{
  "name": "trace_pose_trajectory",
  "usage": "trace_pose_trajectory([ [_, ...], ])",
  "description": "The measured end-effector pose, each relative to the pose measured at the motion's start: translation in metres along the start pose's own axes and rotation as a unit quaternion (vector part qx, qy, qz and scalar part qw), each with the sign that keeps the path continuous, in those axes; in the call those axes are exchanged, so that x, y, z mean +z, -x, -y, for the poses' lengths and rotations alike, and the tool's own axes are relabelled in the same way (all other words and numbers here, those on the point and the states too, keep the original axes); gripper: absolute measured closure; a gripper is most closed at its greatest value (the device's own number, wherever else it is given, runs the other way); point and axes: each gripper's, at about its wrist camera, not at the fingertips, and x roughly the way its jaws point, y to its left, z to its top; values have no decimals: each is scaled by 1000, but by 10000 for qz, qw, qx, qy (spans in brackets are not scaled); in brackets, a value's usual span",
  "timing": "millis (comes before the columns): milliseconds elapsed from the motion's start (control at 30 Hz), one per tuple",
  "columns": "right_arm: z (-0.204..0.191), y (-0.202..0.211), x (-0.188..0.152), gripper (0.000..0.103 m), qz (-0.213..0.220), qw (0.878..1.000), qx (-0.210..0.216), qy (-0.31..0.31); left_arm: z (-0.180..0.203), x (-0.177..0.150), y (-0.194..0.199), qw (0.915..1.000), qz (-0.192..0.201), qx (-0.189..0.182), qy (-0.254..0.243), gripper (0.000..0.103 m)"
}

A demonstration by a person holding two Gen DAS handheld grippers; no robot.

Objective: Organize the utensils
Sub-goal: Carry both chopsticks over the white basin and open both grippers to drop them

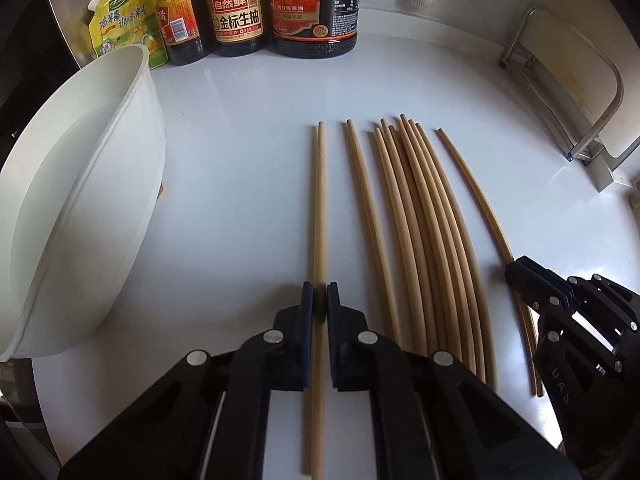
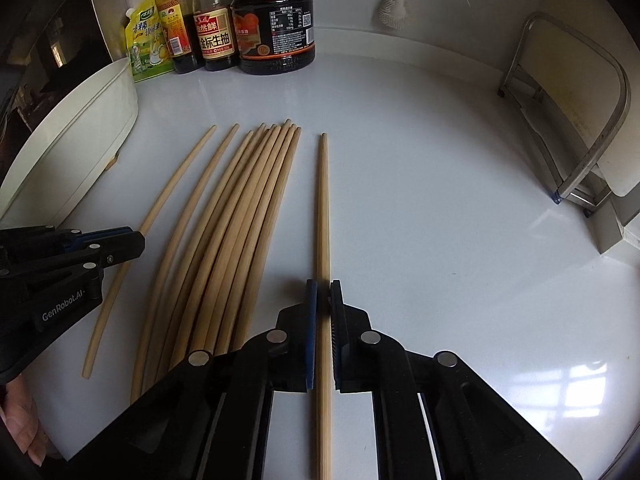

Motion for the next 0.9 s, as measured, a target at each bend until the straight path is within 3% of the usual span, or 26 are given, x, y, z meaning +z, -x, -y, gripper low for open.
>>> trace_pose_trajectory([
  [233, 9, 20, 11, 97, 84, 9983, 217, -536, -11, 12, 26, 9999, 93, -131, -9, 96],
  [467, -15, 56, 42, 97, 401, 9964, 370, -645, -36, 38, 80, 9981, 527, -312, -25, 96],
  [667, -69, 75, 87, 97, 633, 9944, 739, -417, -96, 64, 116, 9959, 881, -101, 201, 96],
  [900, -158, 63, 141, 97, 684, 9888, 1327, -29, -187, 77, 128, 9915, 1088, 384, 598, 96],
])
